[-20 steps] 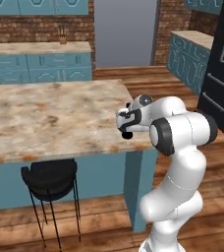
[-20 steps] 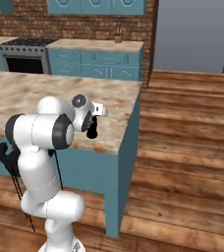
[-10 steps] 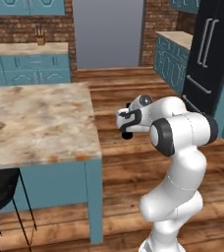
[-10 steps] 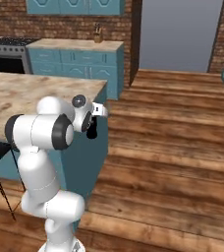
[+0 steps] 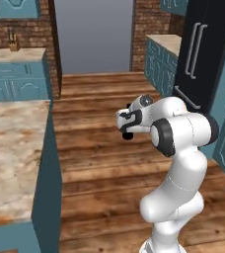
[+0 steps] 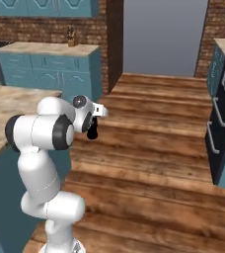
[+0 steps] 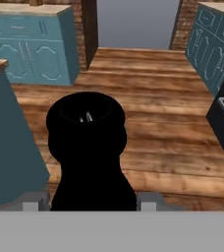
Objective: Place the large bottle from the dining counter next to the other large bottle outside the sink, and place the small bottle from the dining counter next to the other small bottle inside the sink.
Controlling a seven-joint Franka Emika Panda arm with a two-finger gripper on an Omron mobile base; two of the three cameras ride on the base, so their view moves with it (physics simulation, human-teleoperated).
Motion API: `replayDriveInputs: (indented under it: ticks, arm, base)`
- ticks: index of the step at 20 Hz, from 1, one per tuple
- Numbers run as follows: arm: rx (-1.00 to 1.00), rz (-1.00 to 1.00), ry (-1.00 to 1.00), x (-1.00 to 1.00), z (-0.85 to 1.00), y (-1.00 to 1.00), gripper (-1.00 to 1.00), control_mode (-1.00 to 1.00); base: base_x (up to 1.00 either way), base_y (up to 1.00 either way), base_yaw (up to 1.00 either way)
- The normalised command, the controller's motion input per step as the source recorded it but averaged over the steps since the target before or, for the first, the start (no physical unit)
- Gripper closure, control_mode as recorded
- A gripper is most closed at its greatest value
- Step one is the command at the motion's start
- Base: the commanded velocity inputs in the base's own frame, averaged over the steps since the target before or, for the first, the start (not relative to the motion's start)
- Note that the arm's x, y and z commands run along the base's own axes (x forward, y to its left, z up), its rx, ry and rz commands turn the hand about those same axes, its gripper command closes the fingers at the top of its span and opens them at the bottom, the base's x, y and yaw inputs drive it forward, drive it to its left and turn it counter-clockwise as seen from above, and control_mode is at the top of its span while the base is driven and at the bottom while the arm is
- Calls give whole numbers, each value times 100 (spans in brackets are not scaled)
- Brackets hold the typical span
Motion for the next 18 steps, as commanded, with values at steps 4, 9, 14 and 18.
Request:
replayDriveInputs:
  ticks: [4, 9, 14, 18]
  arm:
    - [0, 0, 0, 0, 0, 0, 100, 100]
    - [0, 0, 0, 0, 0, 0, 100, 100]
    - [0, 0, 0, 0, 0, 0, 100, 100]
    - [0, 0, 0, 0, 0, 0, 100, 100]
  base:
    - [100, -83, 2]
    - [100, -58, 12]
    - [100, -42, 25]
    - [100, -45, 29]
